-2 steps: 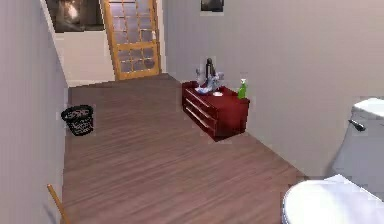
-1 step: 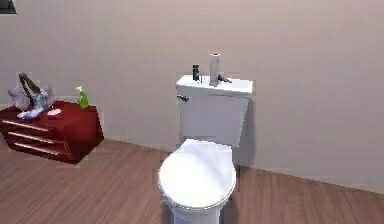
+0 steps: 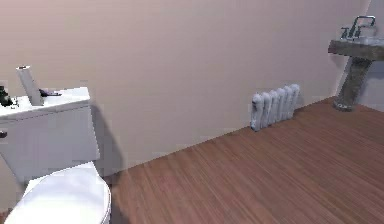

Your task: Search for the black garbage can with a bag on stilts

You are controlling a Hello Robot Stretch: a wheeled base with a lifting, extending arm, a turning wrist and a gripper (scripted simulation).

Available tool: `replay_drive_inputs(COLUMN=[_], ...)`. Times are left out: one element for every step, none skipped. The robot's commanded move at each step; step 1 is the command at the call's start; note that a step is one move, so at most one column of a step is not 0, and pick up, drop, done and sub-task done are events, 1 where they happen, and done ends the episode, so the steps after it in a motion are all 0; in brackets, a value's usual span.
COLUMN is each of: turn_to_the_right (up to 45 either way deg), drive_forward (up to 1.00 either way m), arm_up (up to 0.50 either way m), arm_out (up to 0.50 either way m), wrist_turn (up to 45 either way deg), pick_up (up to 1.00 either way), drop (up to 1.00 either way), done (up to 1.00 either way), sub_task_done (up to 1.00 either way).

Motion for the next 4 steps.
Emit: replay_drive_inputs(turn_to_the_right=[9.0,0.0,45.0,6.0], drive_forward=[0.0,0.4,0.0,0.0], arm_up=[0.0,0.0,0.0,0.0], arm_out=[0.0,0.0,0.0,0.0], wrist_turn=[0.0,0.0,0.0,0.0], pick_up=[0.0,0.0,0.0,0.0], drop=[0.0,0.0,0.0,0.0], done=[0.0,0.0,0.0,0.0], sub_task_done=[0.0,0.0,0.0,0.0])
